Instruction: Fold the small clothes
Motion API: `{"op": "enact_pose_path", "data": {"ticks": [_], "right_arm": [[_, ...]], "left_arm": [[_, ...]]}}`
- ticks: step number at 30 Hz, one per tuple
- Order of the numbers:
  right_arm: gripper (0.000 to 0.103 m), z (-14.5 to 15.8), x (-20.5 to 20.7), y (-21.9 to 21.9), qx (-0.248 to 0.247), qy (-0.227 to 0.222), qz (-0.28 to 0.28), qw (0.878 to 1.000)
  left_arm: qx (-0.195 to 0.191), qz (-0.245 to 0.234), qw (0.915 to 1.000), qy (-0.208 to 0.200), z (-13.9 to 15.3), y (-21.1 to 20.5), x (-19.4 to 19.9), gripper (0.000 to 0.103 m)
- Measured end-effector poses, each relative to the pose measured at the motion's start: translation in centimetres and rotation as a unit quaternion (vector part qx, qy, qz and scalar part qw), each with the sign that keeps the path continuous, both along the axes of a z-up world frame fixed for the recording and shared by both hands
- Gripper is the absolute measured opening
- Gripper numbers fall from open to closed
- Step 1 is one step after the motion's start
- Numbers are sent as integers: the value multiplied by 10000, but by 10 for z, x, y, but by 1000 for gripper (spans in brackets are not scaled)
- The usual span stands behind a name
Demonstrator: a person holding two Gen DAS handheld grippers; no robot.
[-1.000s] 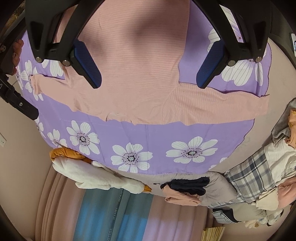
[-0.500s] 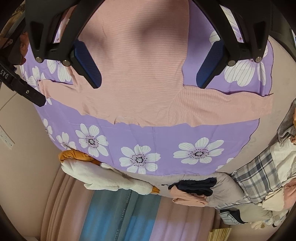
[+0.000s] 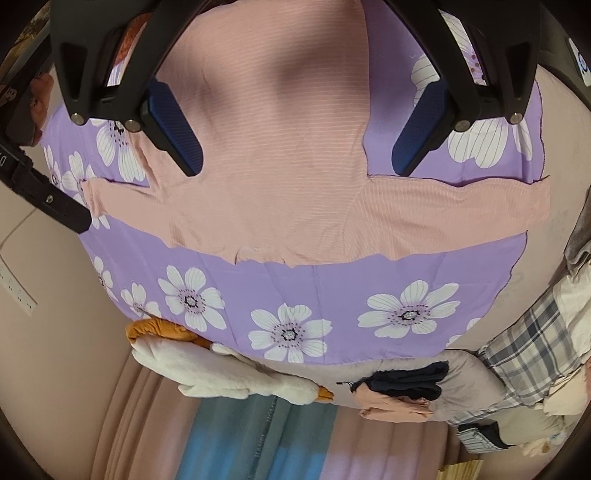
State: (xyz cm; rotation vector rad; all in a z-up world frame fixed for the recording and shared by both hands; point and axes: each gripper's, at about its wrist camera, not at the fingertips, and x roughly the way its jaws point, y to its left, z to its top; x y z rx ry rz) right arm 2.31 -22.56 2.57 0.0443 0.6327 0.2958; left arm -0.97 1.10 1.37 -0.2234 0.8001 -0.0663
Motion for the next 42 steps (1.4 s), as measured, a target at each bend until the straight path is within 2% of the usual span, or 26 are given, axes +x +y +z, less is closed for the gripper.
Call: {"op": "enact_pose_path", "data": {"ticks": [7, 18, 24, 36, 42], "right_arm": [[102, 3, -3, 1, -22, 32, 12, 10000], [101, -1, 4, -15, 135, 193, -323, 9992], [101, -7, 12, -16, 135, 255, -368, 9989], [88, -23, 31, -39, 241, 482, -613, 9967], [87, -27, 35, -61, 411, 517, -791, 9947]], "left_arm": [[-70, -170, 9998, 66, 0, -1, 8, 101], [-140, -295, 9994, 128, -3, -2, 22, 101], [-238, -276, 9989, 293, -12, 2, 33, 101], [-318, -185, 9990, 265, -20, 0, 47, 101], [-337, -110, 9987, 366, -28, 1, 57, 100]]}}
